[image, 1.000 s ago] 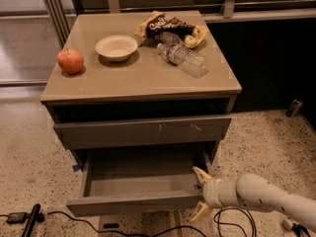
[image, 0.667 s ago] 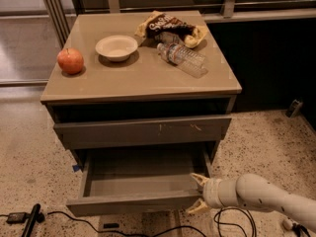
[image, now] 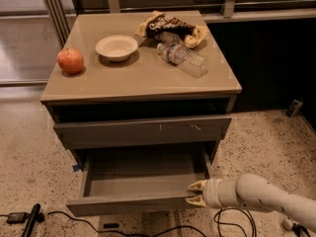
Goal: Open middle drawer
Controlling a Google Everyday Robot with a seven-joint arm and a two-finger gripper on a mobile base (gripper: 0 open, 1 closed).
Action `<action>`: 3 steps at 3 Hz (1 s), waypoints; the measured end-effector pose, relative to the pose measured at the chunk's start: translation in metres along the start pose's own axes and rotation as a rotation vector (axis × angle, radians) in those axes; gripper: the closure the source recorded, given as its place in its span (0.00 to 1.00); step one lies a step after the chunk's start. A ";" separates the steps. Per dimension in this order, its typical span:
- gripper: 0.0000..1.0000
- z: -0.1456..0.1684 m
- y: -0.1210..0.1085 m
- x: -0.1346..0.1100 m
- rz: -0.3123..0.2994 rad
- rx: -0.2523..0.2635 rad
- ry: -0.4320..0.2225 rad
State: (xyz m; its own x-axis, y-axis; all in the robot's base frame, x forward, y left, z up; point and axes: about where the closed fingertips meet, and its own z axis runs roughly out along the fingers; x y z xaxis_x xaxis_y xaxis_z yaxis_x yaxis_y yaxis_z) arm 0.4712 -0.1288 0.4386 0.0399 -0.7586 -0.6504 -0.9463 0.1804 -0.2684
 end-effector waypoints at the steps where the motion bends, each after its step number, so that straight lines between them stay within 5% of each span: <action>1: 0.96 -0.001 0.005 -0.002 -0.010 -0.008 0.000; 3: 1.00 -0.007 0.015 0.001 -0.001 -0.004 0.005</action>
Offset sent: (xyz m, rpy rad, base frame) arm -0.0808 -0.0381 0.0023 -0.0196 0.0200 -0.0633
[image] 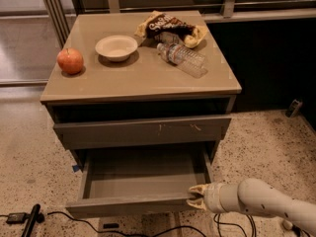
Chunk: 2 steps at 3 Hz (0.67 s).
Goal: Open middle drawer
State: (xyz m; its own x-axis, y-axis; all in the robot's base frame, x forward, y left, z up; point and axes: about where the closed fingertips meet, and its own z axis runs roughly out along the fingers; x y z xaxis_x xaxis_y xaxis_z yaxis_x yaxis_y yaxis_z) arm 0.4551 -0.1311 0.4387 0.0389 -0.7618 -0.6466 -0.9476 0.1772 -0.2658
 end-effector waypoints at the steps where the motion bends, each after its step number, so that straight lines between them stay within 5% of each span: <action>1: 1.00 -0.006 0.010 0.003 0.008 0.002 0.003; 2: 0.81 -0.006 0.010 0.003 0.008 0.002 0.003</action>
Offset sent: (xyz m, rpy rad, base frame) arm -0.0119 -0.0048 0.0001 0.0000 0.0045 -0.0079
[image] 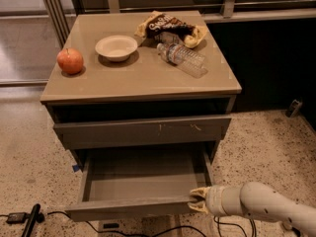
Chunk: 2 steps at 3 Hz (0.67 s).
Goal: Open middle drawer
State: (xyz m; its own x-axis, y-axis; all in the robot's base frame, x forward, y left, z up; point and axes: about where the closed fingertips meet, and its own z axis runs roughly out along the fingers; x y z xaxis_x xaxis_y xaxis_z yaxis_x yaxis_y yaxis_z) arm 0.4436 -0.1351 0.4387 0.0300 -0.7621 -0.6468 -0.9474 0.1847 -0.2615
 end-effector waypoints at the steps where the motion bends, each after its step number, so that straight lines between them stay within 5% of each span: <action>1: 0.58 0.000 0.000 0.000 0.000 0.000 0.000; 2: 0.27 0.000 0.000 0.000 0.000 0.000 0.000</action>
Offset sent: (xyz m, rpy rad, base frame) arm 0.0000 0.0000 0.0000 0.0000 0.0000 0.0000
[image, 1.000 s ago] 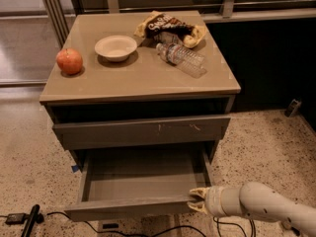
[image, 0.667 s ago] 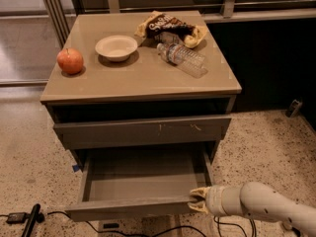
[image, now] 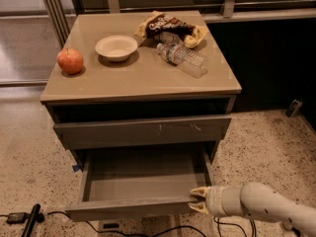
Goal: Open middle drawer
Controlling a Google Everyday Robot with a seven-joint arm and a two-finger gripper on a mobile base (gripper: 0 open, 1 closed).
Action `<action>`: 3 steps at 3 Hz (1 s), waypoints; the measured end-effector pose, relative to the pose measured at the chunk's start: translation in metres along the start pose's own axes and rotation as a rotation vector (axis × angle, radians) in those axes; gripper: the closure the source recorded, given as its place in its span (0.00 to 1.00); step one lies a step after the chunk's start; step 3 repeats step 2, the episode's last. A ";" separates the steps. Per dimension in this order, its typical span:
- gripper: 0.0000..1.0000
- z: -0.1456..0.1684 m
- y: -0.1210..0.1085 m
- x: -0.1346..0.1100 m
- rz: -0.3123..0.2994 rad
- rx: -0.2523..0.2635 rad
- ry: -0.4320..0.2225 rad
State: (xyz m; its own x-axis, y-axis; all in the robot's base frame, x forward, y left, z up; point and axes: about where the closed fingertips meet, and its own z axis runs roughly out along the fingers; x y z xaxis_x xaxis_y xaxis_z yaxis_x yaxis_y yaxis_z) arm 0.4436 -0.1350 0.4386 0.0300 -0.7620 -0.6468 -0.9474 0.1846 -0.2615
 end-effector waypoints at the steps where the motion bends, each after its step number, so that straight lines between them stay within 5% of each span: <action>1: 0.04 0.000 0.000 0.000 0.000 0.000 0.000; 3: 0.00 0.000 0.000 0.000 0.000 0.000 0.000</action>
Offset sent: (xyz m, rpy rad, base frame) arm 0.0000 0.0000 0.0000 0.0000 0.0000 0.0000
